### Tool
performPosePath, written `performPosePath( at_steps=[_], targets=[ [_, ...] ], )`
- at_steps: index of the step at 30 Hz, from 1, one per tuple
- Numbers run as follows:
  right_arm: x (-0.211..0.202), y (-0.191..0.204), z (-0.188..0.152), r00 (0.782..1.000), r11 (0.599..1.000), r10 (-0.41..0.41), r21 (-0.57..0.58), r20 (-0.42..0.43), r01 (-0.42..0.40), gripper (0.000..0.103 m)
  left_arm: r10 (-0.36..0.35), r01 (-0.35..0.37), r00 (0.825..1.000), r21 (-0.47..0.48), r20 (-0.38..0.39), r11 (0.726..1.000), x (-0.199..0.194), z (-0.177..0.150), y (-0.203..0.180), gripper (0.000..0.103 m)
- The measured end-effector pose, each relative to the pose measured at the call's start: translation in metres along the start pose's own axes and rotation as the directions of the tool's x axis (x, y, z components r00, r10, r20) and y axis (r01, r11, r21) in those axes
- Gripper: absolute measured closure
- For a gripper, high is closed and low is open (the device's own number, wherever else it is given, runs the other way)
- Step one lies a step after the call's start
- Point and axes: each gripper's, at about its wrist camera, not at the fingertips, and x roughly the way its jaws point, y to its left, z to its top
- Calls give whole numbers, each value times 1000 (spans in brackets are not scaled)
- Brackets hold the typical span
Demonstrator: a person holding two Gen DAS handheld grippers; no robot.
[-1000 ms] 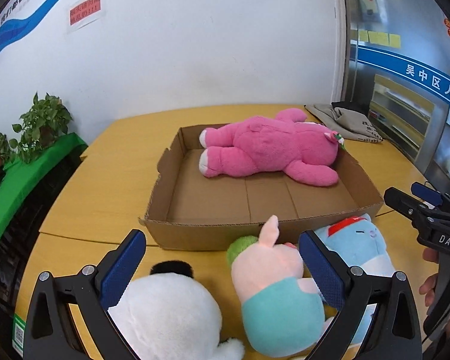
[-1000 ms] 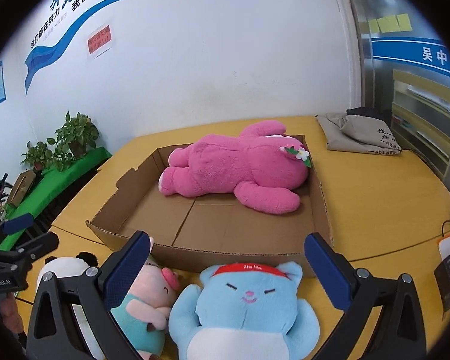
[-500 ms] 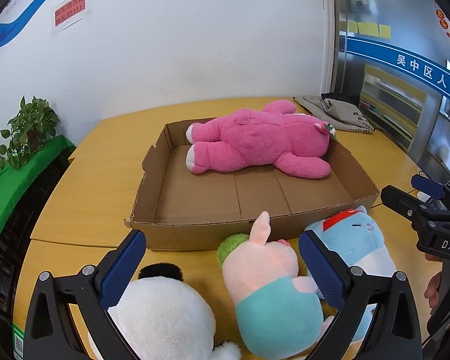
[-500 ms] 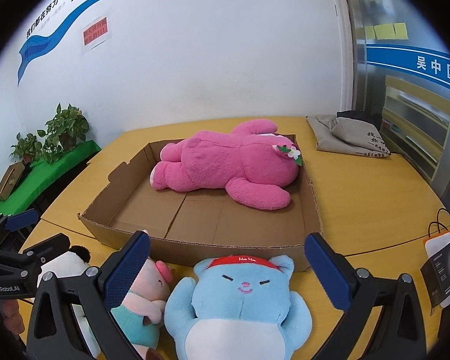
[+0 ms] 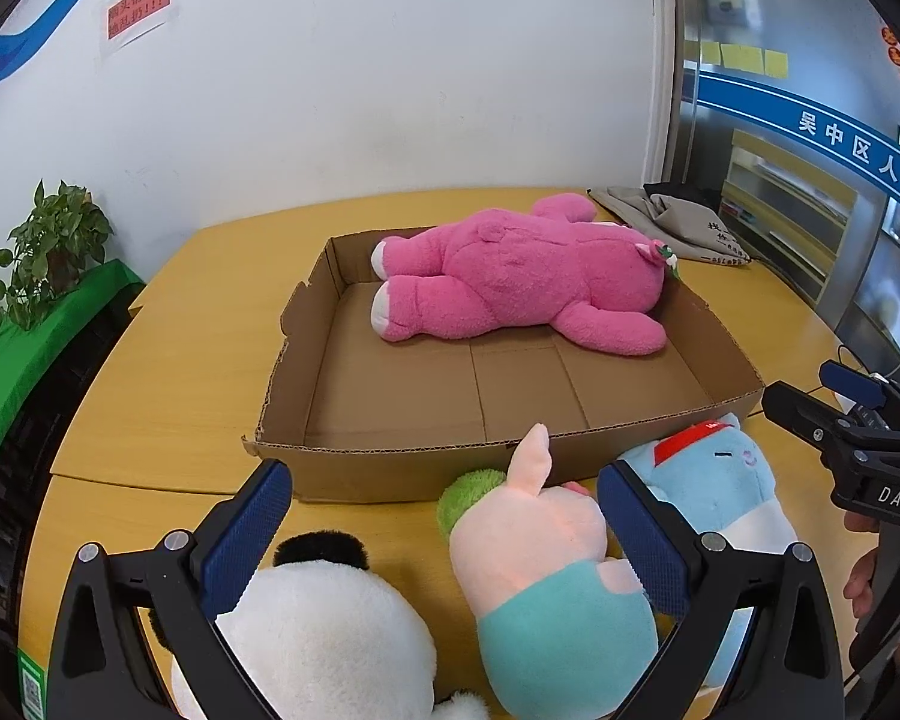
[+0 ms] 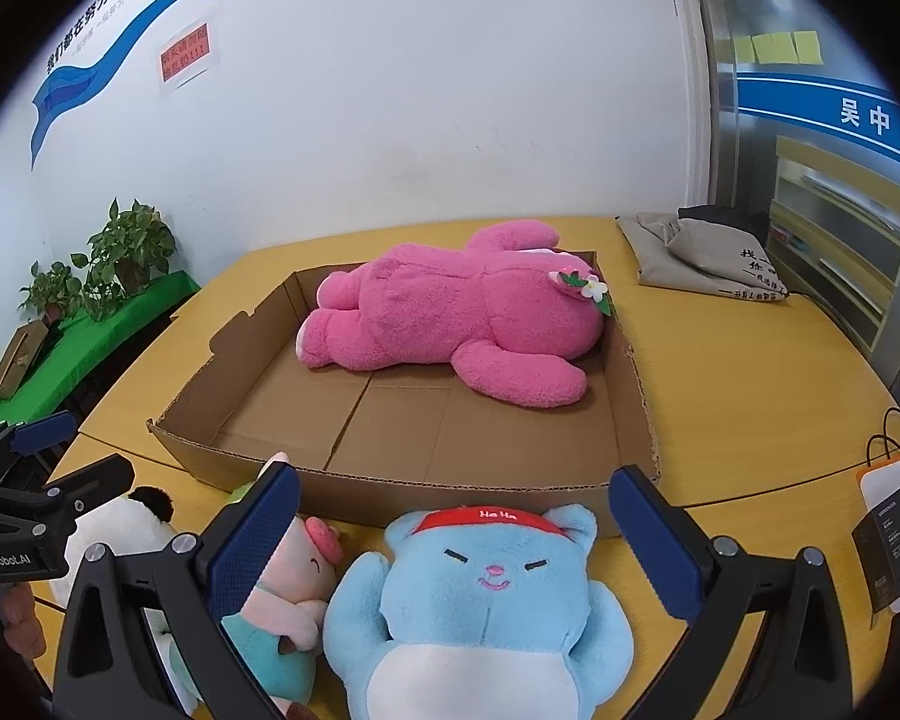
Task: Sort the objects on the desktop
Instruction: 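Open both grippers and withdraw them from the pink bear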
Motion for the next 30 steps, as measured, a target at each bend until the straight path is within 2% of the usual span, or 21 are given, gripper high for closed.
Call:
performPosePath(
  at_steps=[30],
  targets=[
    [-14,1,-8,999,1000,29,1,-19,-29,0,-17,17,1000,-9,14,1000,-16,-10,0,0]
  ],
)
